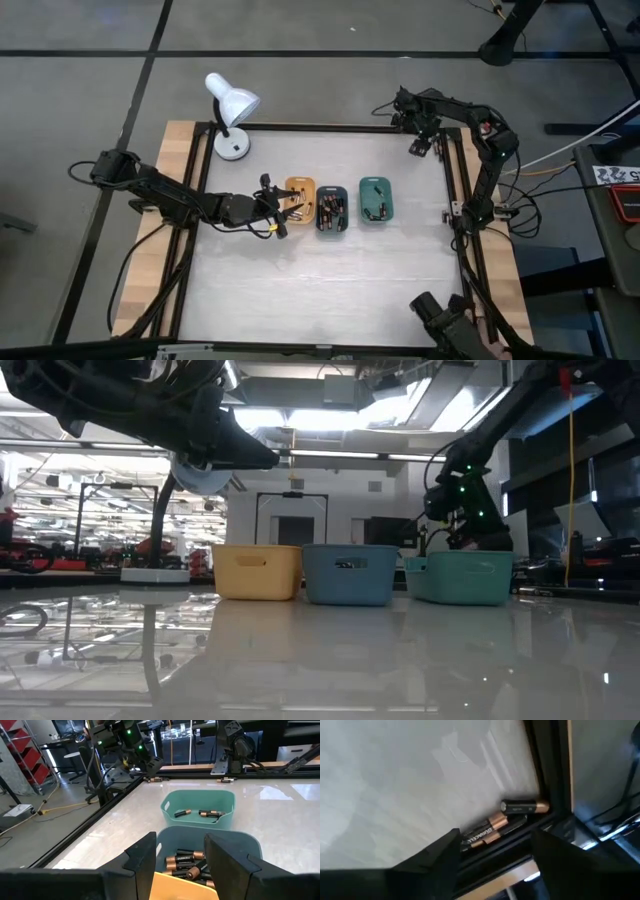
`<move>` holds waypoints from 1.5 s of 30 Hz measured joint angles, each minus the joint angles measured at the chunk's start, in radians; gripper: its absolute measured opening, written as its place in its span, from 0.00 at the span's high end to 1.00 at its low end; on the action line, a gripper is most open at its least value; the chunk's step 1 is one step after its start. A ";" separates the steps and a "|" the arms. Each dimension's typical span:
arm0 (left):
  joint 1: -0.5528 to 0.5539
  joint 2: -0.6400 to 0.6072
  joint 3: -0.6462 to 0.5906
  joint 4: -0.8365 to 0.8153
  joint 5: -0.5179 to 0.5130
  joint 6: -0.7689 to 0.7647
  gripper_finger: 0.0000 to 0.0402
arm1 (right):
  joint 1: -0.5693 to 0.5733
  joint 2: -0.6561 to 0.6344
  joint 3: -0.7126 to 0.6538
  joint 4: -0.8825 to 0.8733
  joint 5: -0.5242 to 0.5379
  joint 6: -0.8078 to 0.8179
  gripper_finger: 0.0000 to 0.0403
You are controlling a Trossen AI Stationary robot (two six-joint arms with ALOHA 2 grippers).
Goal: Sort batteries
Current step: Put the black battery into the blue bin
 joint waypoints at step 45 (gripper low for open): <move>0.000 0.000 0.000 0.000 0.000 -0.004 0.61 | 0.019 0.165 -0.069 -0.036 0.001 -0.077 0.42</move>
